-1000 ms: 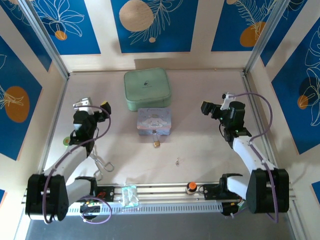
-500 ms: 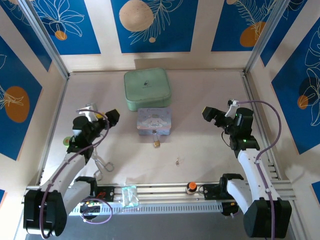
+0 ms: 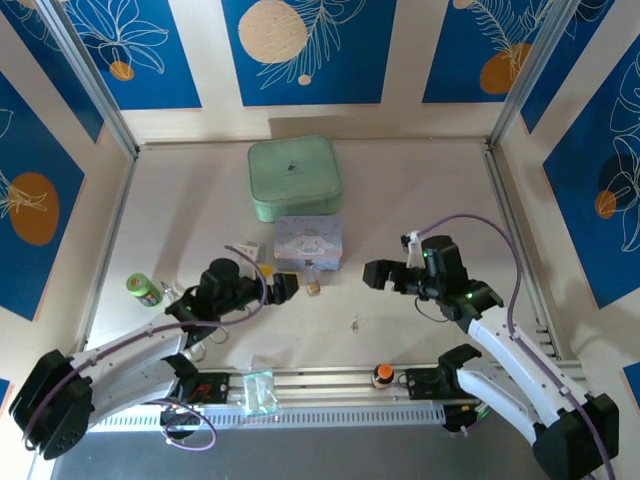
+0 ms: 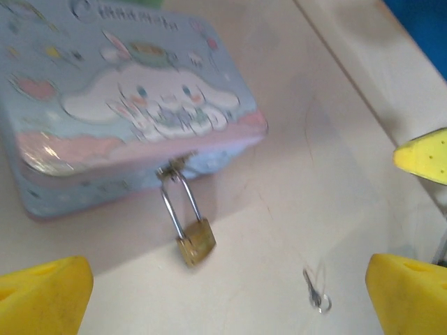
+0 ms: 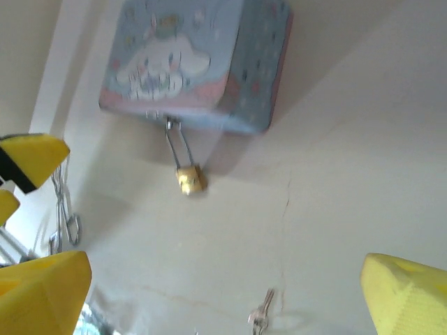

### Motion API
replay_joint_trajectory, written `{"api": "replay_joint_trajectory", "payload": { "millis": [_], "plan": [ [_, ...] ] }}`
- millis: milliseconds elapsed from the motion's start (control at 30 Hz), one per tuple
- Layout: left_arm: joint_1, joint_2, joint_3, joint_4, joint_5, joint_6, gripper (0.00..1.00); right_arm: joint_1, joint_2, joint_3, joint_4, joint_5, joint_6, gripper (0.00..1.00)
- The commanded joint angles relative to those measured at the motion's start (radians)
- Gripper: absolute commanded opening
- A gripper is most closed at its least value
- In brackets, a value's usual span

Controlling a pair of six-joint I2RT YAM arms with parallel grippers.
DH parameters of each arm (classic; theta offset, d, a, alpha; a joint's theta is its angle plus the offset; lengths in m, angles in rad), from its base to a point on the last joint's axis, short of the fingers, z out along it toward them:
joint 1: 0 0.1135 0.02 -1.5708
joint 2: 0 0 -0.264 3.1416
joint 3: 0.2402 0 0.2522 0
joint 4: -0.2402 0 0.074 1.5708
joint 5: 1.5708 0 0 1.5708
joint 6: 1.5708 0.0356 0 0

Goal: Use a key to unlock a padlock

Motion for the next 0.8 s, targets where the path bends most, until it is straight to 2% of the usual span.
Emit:
{"api": "replay_joint_trajectory", "payload": {
  "millis": [0, 133, 200, 367, 467, 600, 767],
  "plan": [
    [-0.099, 0.046, 0.017, -0.063, -0.104, -0.027, 0.99, 0.108, 0.028, -0.043, -0.062, 0.083, 0.094, 0.99],
    [-0.256, 0.095, 0.068, -0.144, -0.231, -0.043, 0.99, 0.261, 0.072, -0.05, -0.077, 0.199, 0.176, 0.99],
    [-0.295, 0.114, 0.08, -0.159, -0.264, -0.075, 0.99, 0.326, 0.094, -0.051, -0.082, 0.246, 0.217, 0.99],
    [-0.32, 0.135, 0.07, -0.127, -0.288, -0.129, 0.99, 0.411, 0.209, -0.057, -0.02, 0.289, 0.287, 0.85],
    [-0.32, 0.13, 0.069, -0.117, -0.295, -0.133, 0.99, 0.466, 0.305, -0.021, -0.001, 0.326, 0.288, 0.85],
    [-0.32, 0.127, 0.093, -0.181, -0.315, -0.136, 0.99, 0.523, 0.417, 0.038, -0.041, 0.403, 0.315, 0.78],
    [-0.32, 0.119, 0.088, -0.173, -0.307, -0.136, 1.0, 0.553, 0.521, 0.058, 0.001, 0.409, 0.338, 0.64]
  ]
}}
